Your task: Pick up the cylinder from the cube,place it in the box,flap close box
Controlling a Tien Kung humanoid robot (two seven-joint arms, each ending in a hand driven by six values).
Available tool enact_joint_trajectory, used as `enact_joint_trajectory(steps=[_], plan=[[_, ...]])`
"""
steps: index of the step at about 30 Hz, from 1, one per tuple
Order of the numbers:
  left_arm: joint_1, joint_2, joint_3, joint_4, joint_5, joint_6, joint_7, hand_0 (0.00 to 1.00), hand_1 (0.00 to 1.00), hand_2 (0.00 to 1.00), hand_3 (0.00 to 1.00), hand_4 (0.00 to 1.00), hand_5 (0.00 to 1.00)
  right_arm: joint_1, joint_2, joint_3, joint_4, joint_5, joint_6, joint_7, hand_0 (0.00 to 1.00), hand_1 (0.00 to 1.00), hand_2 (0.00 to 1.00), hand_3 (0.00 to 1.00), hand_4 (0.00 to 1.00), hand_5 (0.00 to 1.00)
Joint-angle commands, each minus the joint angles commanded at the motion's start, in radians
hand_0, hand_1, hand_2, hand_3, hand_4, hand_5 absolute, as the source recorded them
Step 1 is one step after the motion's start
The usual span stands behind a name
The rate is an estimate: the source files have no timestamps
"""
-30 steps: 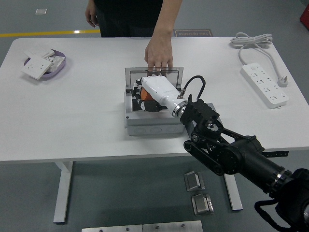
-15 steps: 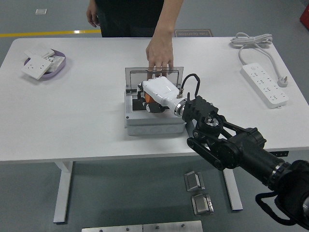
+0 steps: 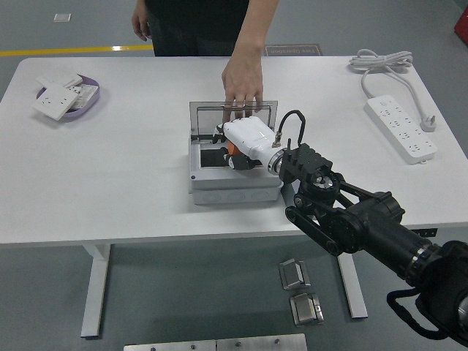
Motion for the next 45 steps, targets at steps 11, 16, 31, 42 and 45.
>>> enact_joint_trajectory(steps=[11,16,31,42,45], plan=[[-0.001,-0.002,-0.002,0.000,0.004,0.000,-0.002,0.587,0.629,0.612,0.617,0.659,0.185,-0.005,0.000,-0.003,0.025,0.076,0.015,0.014,0.738,0.678,0.656,0.678,0.457,0.201],[0.000,-0.003,-0.002,0.000,0.003,0.000,-0.002,0.587,0.629,0.612,0.617,0.659,0.185,-0.010,-0.002,0.001,0.040,0.090,0.032,0.023,0.738,0.678,0.656,0.678,0.457,0.201],[0.001,-0.004,-0.006,0.000,0.006,0.001,-0.003,0.587,0.628,0.611,0.617,0.659,0.181,-0.016,-0.028,0.021,0.082,0.104,0.088,0.027,0.738,0.684,0.683,0.701,0.718,0.304],[0.005,-0.007,-0.008,0.000,0.006,0.000,-0.005,0.586,0.628,0.610,0.618,0.659,0.178,-0.024,-0.168,0.049,0.290,0.377,0.156,0.029,0.753,0.688,0.696,0.733,0.851,0.389],[0.005,-0.006,-0.008,0.000,0.007,0.000,-0.005,0.586,0.628,0.610,0.618,0.659,0.178,0.008,-0.210,0.087,0.341,0.453,0.171,0.027,0.753,0.688,0.696,0.733,0.851,0.389]])
